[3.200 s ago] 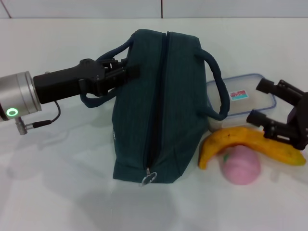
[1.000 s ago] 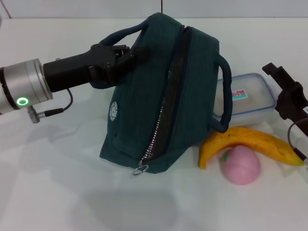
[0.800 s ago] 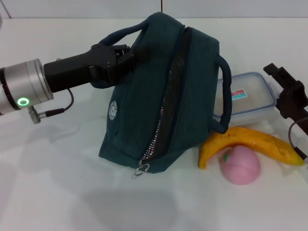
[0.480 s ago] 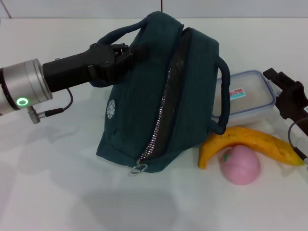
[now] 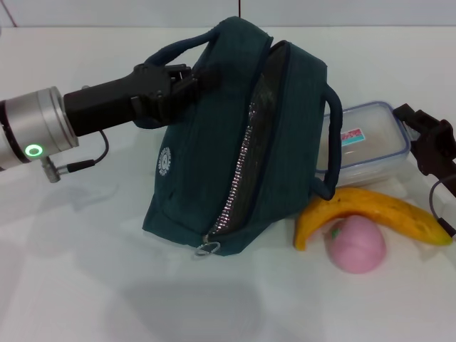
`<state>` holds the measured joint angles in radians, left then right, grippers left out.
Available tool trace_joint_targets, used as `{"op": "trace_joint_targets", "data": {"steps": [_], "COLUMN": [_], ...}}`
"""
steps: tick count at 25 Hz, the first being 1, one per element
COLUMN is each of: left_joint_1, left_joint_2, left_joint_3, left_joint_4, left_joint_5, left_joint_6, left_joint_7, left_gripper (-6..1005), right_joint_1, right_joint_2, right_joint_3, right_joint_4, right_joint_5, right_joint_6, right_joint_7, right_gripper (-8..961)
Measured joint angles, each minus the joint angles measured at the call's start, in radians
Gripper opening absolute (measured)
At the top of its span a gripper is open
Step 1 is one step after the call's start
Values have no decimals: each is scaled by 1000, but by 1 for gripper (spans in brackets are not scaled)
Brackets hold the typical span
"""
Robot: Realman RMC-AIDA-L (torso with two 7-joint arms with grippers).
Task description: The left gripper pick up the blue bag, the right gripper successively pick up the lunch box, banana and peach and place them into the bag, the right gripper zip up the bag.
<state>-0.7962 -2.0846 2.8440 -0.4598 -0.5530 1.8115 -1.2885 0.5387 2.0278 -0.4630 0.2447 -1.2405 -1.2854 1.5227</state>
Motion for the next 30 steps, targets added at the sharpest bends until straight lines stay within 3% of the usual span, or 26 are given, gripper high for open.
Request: {"op": "trace_joint_targets", "data": {"steps": [30], "left_joint_1": [11], "left_joint_2": [1], "left_joint_3": [0], "left_joint_4": [12], "left_joint_5": [-13], "left_joint_6": [-2], "left_joint_7": [1], "left_gripper": [54], "right_joint_1": [-24], "right_joint_2": [0], "right_joint_3": [3], "right_joint_4": [-81], "right_joint_5": [-26], "right_joint_6": [-110], "right_joint_7": [-91], "right_gripper": [150]}}
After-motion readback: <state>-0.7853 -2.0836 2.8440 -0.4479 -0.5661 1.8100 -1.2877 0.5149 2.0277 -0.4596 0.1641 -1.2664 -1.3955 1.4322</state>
